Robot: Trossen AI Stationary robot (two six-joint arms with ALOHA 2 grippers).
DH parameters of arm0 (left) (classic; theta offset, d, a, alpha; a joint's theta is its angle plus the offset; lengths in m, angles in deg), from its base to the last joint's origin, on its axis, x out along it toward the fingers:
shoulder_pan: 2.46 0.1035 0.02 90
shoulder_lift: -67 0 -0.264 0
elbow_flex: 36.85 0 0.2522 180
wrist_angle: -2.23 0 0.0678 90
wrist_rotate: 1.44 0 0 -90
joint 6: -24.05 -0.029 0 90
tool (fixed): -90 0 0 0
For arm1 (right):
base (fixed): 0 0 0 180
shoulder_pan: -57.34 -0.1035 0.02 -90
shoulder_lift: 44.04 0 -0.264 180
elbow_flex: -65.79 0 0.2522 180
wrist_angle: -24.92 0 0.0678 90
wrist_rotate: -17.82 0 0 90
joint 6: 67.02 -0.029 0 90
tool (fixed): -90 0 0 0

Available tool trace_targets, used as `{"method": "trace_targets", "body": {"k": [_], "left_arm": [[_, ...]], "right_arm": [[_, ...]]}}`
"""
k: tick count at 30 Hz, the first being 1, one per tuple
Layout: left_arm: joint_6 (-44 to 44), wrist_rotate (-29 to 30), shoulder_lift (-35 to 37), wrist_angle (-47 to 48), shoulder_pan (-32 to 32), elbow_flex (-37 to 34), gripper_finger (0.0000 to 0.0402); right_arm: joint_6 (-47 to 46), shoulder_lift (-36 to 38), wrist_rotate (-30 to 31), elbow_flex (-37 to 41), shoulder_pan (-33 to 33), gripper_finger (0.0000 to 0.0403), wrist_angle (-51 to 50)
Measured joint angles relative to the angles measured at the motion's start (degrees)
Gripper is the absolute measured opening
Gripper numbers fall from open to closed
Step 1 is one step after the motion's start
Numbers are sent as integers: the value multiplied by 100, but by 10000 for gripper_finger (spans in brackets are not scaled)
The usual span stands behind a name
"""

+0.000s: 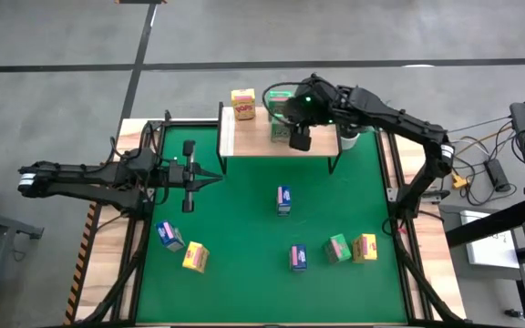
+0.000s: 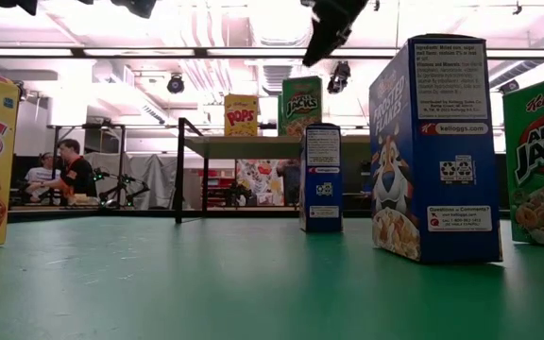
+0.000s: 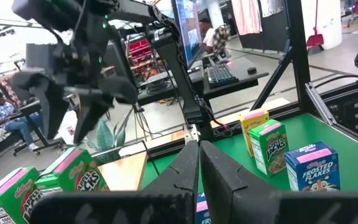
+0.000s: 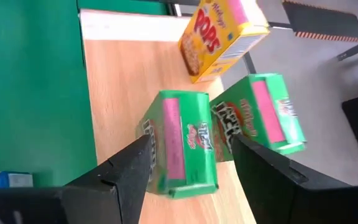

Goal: Stack cereal on shelf
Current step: Put the top green cereal box on the shelf aligned with the other green cereal box

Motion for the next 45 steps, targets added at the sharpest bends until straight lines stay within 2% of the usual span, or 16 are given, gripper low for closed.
{"method": "trace_targets", "body": {"k": [3,6,11,17,22,28,34,39,43,45], "left_arm": [[0,-1,0,1,0,0,0],[0,-1,0,1,0,0,0],[0,-1,-2,1,0,0,0],[0,-1,-2,3,0,0,0],[0,-1,-2,5,0,0,0],[0,-1,-2,3,0,0,0],[0,-1,-2,5,-1,0,0],[0,-1,-2,12,-2,0,0],[0,-1,-2,12,0,0,0],[0,-1,-2,11,0,0,0]], "right_arm": [[-138,25,-2,-332,-63,211,-460],[-295,33,-12,-583,-70,189,-1008],[-496,33,-1,-452,87,112,-1572],[-463,27,0,270,347,18,-1155],[-289,16,-1,636,400,13,-467],[-167,-107,-1,665,400,13,60],[-92,-135,228,647,400,13,-45],[-143,162,321,593,400,13,-208],[-416,437,251,580,373,13,219],[-461,497,10,585,361,13,538]]}}
